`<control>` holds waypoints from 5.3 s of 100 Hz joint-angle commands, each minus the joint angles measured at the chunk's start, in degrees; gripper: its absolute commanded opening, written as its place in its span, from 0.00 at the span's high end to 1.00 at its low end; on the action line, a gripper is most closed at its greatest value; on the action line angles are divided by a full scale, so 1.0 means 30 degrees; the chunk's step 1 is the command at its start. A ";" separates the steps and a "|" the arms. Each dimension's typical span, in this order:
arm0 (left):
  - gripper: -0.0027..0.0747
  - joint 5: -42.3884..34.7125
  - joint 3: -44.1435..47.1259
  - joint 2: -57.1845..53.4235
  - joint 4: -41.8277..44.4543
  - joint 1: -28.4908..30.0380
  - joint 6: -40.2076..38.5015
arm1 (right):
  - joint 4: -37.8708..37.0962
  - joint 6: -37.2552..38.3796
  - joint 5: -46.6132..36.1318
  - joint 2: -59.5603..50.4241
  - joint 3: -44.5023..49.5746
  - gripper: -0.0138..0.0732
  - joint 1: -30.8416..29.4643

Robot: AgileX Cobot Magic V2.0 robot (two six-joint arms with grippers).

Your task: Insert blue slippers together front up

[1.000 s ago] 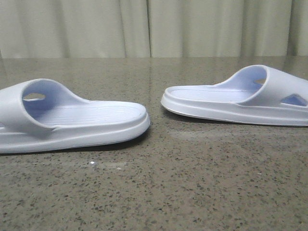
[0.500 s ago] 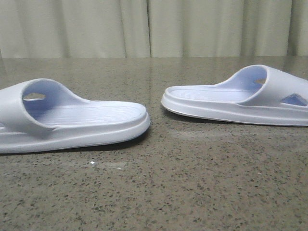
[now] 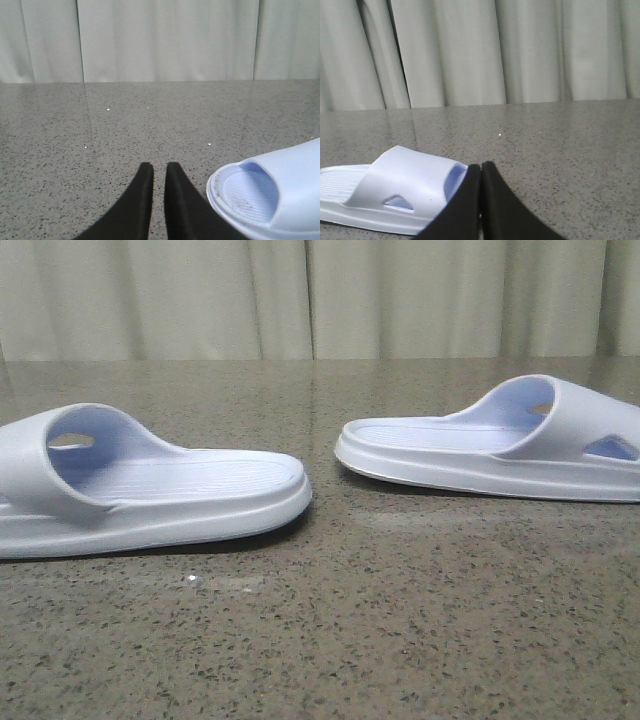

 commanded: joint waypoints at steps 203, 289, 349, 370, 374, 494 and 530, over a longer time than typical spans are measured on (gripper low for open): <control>0.42 0.7225 -0.9987 1.0111 -1.2207 -0.0133 -0.0294 | 0.3905 0.2254 0.6589 0.9862 -1.0243 0.47 0.0005; 0.33 0.5412 -0.8244 1.3584 -1.2167 -0.0098 -0.4337 | 0.3905 0.2254 0.5983 0.9862 -1.0243 0.40 0.0005; 0.36 0.4884 -0.8280 1.7121 -1.4124 -0.0098 -0.4337 | 0.3905 0.2254 0.5540 0.9862 -1.0243 0.40 0.0005; 0.40 0.4884 -0.8280 1.7639 -1.4853 -0.0098 -0.4176 | 0.3905 0.2254 0.5320 1.0036 -1.0243 0.40 0.0005; 0.40 0.4884 -0.8280 1.7726 -1.4890 -0.0098 -0.4131 | 0.3905 0.2254 0.5295 1.0171 -1.0243 0.40 0.0005; 0.42 0.5113 -0.8397 1.9883 -1.7546 -0.1040 -0.2550 | 0.4029 0.2254 0.4949 1.0873 -1.0243 0.40 0.0005; 0.47 0.4633 -0.8397 2.0231 -1.6360 -0.1471 -0.2515 | 0.4029 0.2254 0.4949 1.0873 -1.0243 0.40 0.0005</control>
